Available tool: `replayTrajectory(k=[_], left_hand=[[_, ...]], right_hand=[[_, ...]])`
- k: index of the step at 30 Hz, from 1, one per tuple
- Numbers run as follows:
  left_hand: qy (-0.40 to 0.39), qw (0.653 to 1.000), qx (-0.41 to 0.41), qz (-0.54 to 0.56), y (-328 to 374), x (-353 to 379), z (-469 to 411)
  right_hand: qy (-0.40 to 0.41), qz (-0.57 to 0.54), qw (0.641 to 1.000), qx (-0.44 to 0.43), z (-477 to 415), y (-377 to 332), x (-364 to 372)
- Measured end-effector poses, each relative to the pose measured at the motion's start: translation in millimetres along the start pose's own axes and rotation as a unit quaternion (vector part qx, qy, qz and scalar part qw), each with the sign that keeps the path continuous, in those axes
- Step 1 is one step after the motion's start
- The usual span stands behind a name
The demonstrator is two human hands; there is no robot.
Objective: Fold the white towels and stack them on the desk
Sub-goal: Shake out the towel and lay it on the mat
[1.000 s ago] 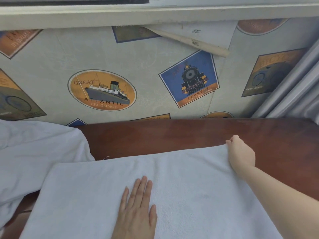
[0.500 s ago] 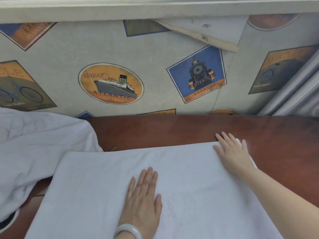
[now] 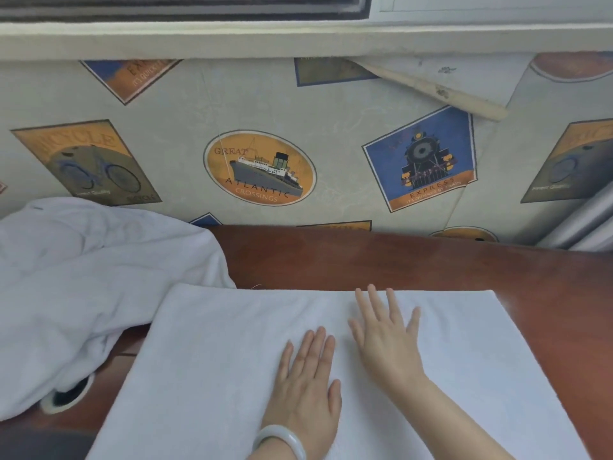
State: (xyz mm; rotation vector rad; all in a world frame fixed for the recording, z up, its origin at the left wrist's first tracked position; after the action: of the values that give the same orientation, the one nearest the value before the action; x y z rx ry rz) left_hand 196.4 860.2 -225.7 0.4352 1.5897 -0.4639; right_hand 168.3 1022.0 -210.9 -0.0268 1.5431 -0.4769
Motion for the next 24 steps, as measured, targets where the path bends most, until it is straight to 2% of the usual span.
replayTrajectory(k=[2,5,11,14,17,19,20,22,24], left_hand=[[-0.026,0.999,0.021,0.011,2.6,0.1,0.7],[-0.033,0.998,0.053,0.007,-22.9,0.1,0.2],[-0.050,0.995,-0.075,-0.042,-207.7,4.9,-1.8],[-0.034,0.990,-0.120,-0.060,-255.8,3.1,-13.1],[-0.061,0.983,-0.166,-0.056,-257.7,0.5,-20.9],[-0.050,0.976,-0.196,-0.079,-238.0,-6.8,-21.3],[-0.042,0.980,-0.176,-0.077,-220.7,-6.2,-18.1],[-0.051,0.992,-0.085,-0.076,-195.6,2.6,-8.4],[-0.061,0.993,-0.078,-0.062,-222.0,6.8,4.2]], right_hand=[[-0.034,-0.004,0.999,0.000,10.0,-15.5,16.9],[-0.032,0.002,0.999,0.016,10.5,-8.0,23.9],[-0.006,0.005,1.000,0.012,10.2,-10.8,20.1],[-0.017,0.011,1.000,0.015,11.5,-11.7,19.1],[-0.026,0.008,0.999,0.019,10.3,-11.8,17.3],[-0.024,0.010,1.000,0.018,11.9,-13.1,17.4],[-0.024,0.009,1.000,0.018,12.5,-13.8,17.7],[-0.024,0.005,1.000,0.017,13.0,-14.4,16.8],[-0.031,0.003,0.999,0.016,12.2,-13.2,15.6]])
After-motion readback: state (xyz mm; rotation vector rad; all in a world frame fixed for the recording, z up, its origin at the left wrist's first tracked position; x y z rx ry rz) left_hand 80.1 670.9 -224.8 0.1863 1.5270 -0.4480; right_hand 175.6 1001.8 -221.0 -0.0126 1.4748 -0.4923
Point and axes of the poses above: each hand's wrist, its own z-axis away from the middle knuckle, its own x-axis out of the palm, y = z × x, the point moved 7 cm from there along -z, towards the middle knuckle, and after that the axes turned 11 degrees about -z, right-handed, at the moved point
